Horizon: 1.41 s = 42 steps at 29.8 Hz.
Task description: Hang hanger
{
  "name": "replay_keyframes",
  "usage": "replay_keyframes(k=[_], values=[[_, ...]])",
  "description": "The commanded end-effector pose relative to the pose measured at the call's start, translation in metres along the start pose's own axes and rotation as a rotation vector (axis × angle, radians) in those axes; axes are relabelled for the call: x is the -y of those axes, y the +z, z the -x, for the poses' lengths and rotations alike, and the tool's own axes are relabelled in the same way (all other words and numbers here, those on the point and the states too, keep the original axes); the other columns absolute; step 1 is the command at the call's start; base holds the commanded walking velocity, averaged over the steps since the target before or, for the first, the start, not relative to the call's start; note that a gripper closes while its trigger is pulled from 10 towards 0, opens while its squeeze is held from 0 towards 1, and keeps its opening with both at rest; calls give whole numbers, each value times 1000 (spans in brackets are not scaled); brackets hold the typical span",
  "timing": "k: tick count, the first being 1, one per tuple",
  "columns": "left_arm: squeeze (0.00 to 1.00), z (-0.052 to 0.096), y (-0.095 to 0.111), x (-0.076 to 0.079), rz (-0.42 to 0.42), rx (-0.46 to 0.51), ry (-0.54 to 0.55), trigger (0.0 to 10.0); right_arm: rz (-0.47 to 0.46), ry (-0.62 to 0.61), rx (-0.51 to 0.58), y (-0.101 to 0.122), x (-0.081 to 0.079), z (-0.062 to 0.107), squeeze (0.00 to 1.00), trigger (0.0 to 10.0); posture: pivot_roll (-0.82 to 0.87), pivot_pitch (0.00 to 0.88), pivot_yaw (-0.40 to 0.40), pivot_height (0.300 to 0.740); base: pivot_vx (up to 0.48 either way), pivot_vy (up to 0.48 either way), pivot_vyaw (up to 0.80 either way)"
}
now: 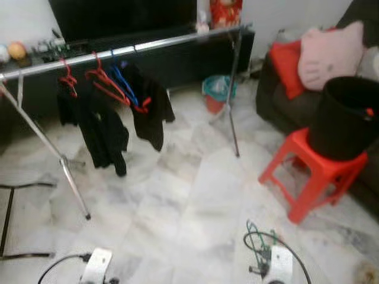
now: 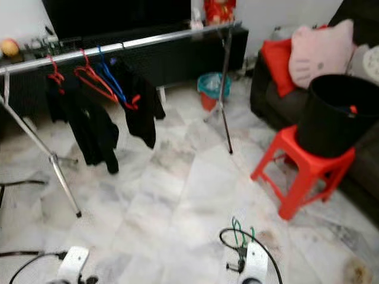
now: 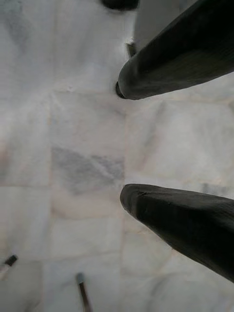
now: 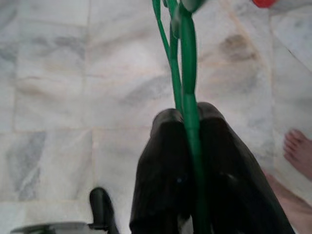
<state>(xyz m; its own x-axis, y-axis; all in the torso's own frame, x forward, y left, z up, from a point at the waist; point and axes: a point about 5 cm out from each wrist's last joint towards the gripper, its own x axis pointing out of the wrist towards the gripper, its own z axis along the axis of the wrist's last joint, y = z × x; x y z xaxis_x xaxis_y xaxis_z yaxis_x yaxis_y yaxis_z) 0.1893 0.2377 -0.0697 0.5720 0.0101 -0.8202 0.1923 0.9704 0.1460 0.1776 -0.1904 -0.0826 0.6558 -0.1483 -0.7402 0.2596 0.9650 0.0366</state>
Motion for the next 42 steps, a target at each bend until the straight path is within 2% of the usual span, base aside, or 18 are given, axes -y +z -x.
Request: replay_keyframes(k=[1, 2, 13, 28, 42], values=[[0, -1, -1, 5, -28, -6, -23, 10000, 6, -22, -33, -8, 4, 2, 0, 10000, 63, 0, 39, 740, 341, 0, 0], [0, -1, -1, 4, -26, -6, -21, 10000, -19, -25, -34, -9, 4, 2, 0, 10000, 63, 0, 39, 740, 341, 0, 0], [0, 0, -2, 1, -34, -13, -22, 10000, -25, -26, -30, -7, 5, 2, 0, 10000, 61, 0, 35, 740, 342, 0, 0], [0, -1, 0, 8, -44, -8, -45, 10000, -4, -13, -30, -8, 1, 2, 0, 10000, 52, 0, 40, 740, 342, 0, 118], [0, -2, 5, 5, -40, 1, -32, 10000, -54, -42, -16, -5, 7, 2, 0, 10000, 45, 0, 53, 740, 342, 0, 0]])
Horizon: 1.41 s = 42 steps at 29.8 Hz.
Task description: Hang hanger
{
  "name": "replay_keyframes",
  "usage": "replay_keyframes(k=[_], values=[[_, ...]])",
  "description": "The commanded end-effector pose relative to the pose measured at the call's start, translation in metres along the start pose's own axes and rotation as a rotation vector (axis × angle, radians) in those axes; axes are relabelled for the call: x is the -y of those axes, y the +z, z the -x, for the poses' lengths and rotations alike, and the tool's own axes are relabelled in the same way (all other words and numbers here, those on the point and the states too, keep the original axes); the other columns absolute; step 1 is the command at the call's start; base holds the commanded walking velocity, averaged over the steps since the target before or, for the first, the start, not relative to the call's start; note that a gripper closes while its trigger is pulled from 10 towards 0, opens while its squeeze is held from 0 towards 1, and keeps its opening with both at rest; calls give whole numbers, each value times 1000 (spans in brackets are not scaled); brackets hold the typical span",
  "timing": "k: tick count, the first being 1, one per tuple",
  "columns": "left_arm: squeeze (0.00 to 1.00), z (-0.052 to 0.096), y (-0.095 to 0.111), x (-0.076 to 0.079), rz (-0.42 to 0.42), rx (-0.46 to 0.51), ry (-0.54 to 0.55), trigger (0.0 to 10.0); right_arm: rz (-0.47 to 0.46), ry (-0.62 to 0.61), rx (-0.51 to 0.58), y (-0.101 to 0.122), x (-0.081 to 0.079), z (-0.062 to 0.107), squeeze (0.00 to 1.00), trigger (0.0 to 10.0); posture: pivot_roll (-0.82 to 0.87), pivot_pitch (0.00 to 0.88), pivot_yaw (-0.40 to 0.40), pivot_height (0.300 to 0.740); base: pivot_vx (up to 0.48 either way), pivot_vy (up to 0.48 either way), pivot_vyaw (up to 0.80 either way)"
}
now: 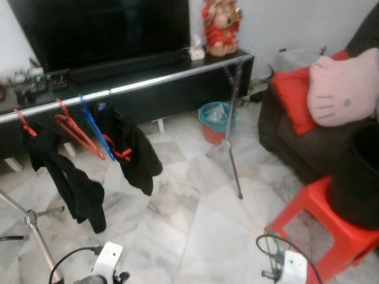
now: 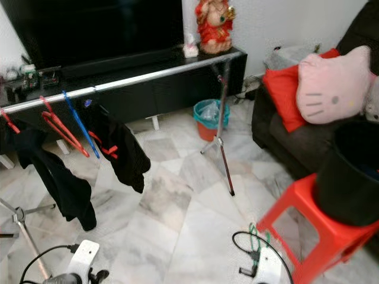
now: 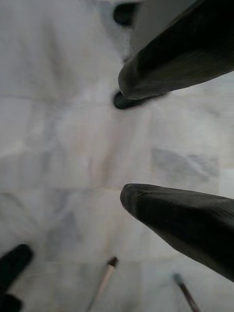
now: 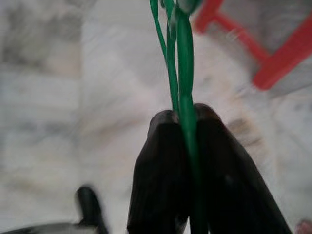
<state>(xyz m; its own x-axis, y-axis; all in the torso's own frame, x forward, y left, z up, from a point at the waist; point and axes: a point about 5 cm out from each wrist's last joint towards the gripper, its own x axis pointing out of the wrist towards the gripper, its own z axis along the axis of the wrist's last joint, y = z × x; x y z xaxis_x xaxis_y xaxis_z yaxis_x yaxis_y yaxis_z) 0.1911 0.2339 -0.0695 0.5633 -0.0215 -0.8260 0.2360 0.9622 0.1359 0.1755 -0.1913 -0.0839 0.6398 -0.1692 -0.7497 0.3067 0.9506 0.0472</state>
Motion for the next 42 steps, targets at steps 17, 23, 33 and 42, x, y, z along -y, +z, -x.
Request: replay_keyframes(k=[17, 23, 33, 42], values=[[0, -2, 3, 5, -8, 2, -14, 10000, -7, -25, 10, -1, 4, 1, 0, 10000, 42, 0, 59, 740, 344, 0, 0], [0, -2, 4, 7, -9, 5, -17, 10000, 1, -26, 12, 0, 3, 1, 0, 10000, 43, 0, 60, 740, 342, 0, 0], [0, -2, 4, 6, 9, 8, -1, 10000, 28, -14, 10, 0, 3, 1, 0, 10000, 46, 0, 53, 740, 323, 0, 101], [0, -2, 3, 7, 2, 10, -14, 10000, 43, 0, -7, -4, 2, 1, 0, 10000, 43, 1, 54, 740, 28, 0, 767]])
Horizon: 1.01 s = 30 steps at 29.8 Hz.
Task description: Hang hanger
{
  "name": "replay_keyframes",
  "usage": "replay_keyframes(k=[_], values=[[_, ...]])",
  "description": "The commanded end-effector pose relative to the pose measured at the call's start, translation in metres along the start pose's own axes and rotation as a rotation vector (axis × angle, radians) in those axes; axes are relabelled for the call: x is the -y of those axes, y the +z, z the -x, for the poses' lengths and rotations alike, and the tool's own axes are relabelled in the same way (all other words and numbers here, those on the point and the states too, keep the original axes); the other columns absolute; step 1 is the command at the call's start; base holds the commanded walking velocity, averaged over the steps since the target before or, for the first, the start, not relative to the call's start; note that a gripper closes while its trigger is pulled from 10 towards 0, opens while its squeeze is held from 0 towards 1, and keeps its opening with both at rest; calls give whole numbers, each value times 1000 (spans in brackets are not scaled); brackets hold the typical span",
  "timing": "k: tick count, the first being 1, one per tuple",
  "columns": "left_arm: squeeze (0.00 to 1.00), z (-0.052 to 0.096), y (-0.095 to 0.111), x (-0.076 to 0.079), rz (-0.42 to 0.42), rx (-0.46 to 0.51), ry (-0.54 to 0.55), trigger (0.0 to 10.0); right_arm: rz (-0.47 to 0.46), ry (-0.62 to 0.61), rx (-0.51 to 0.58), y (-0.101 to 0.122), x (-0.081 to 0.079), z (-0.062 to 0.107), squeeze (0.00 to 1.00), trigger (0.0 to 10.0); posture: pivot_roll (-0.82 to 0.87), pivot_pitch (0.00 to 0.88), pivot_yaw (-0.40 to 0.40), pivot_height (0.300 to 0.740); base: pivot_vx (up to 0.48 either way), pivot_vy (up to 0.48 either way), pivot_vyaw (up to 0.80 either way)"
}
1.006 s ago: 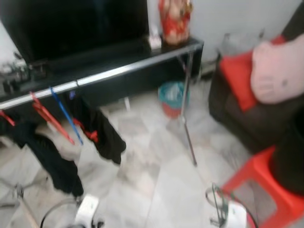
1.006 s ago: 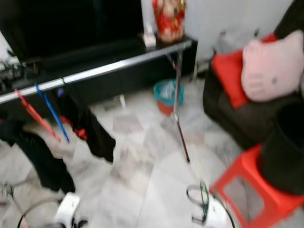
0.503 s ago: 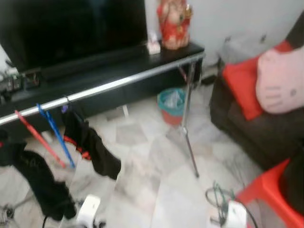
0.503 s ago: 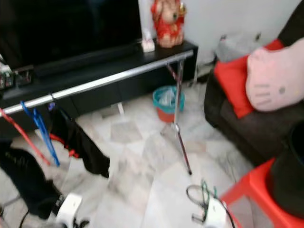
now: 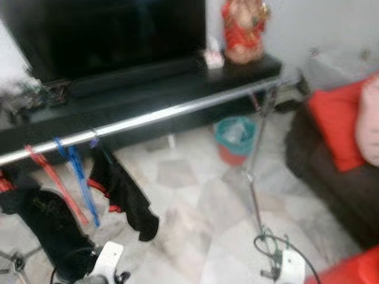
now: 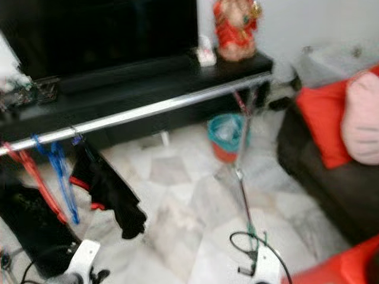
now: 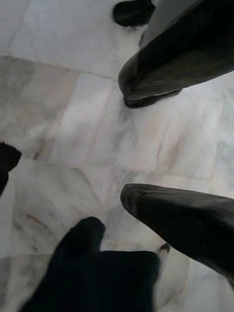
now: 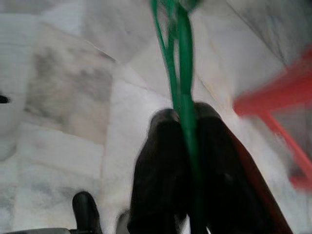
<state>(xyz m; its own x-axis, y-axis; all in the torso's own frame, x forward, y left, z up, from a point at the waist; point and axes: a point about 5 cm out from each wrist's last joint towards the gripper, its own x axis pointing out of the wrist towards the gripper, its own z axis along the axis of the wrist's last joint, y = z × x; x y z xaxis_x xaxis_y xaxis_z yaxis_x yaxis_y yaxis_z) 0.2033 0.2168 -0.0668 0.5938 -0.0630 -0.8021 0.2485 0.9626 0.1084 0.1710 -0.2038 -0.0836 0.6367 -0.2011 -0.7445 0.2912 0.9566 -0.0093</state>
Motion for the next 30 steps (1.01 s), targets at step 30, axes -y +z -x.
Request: replay_keyframes(k=[30], values=[[0, 5, -10, -11, 22, -11, 27, 10000, 5, 44, 40, 8, -14, -1, 0, 10000, 45, 2, 54, 740, 17, 0, 326]])
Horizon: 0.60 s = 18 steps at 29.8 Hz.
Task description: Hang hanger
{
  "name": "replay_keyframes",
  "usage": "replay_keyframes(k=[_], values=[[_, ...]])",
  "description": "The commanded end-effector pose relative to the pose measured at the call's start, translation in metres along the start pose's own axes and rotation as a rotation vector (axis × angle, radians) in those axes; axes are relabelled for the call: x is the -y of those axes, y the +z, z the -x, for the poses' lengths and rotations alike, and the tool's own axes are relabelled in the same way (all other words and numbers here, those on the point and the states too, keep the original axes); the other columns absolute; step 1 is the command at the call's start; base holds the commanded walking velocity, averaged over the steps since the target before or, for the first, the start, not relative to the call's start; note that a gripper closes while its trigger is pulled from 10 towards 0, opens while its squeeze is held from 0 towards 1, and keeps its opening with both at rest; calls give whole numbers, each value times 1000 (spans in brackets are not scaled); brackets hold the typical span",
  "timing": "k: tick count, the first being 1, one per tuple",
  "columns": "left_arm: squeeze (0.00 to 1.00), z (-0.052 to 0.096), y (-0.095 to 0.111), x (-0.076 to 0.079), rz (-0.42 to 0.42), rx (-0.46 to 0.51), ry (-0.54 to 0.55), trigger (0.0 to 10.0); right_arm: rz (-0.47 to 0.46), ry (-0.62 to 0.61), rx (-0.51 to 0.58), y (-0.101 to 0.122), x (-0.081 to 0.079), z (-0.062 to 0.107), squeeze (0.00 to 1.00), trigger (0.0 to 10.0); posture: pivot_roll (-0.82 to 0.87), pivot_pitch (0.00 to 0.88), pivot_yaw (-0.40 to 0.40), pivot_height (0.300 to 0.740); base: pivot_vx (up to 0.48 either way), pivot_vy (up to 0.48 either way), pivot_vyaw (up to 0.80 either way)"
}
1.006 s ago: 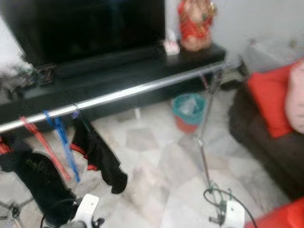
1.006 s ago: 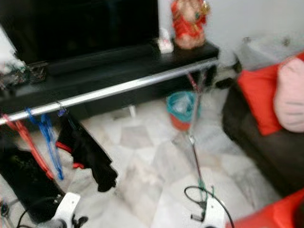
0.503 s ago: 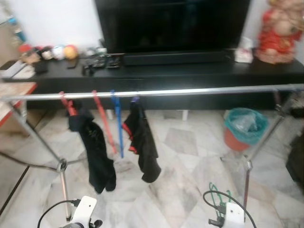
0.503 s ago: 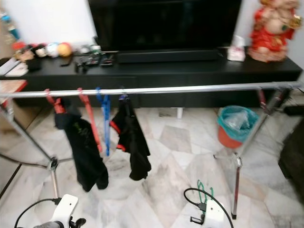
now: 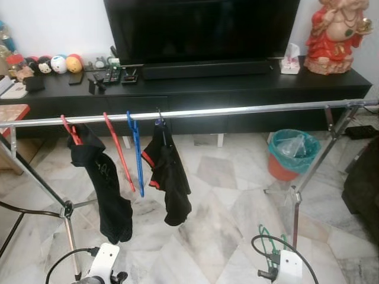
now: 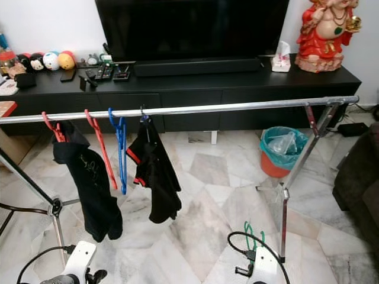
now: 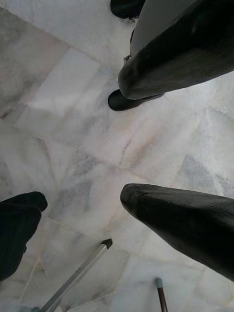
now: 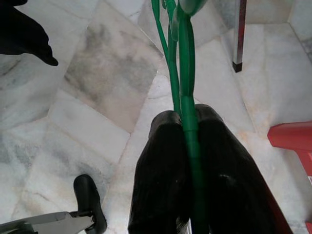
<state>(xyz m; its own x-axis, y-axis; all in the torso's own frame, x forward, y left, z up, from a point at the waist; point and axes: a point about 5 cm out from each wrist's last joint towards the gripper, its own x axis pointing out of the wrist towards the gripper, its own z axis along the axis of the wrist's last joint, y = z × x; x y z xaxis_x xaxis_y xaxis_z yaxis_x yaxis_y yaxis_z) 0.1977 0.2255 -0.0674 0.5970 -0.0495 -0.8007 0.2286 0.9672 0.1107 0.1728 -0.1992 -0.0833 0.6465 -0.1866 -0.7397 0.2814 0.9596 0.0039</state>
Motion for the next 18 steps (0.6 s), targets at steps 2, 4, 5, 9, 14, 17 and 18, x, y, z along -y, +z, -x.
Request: replay_keyframes(k=[2, 4, 5, 9, 14, 17, 18], values=[[0, 1, -2, -4, 6, -11, 13, 10000, 8, 30, 38, 9, -10, -2, 0, 10000, 46, 2, 54, 740, 257, 0, 400], [0, 1, -2, -4, 7, -10, 15, 10000, 6, 32, 40, 9, -11, -2, 0, 10000, 46, 2, 54, 740, 261, 0, 800], [0, 1, -2, -4, 6, -10, 14, 10000, -2, 32, 37, 9, -11, -2, 0, 10000, 46, 2, 54, 740, 262, 0, 800], [0, 1, -1, -3, 2, -13, 7, 10000, -22, 30, 42, 10, -12, -2, 0, 10000, 47, 1, 54, 740, 267, 0, 200], [0, 0, -1, -2, 0, -14, 0, 10000, -22, 24, 42, 9, -12, -2, 0, 10000, 45, 2, 55, 740, 281, 0, 0], [0, 0, -2, -1, -1, -14, 0, 10000, -19, 19, 43, 9, -11, -2, 0, 10000, 45, 2, 55, 740, 296, 0, 0], [0, 0, -2, -1, 0, -14, 0, 10000, -16, 18, 43, 9, -11, -2, 0, 10000, 45, 2, 55, 740, 296, 0, 0]])
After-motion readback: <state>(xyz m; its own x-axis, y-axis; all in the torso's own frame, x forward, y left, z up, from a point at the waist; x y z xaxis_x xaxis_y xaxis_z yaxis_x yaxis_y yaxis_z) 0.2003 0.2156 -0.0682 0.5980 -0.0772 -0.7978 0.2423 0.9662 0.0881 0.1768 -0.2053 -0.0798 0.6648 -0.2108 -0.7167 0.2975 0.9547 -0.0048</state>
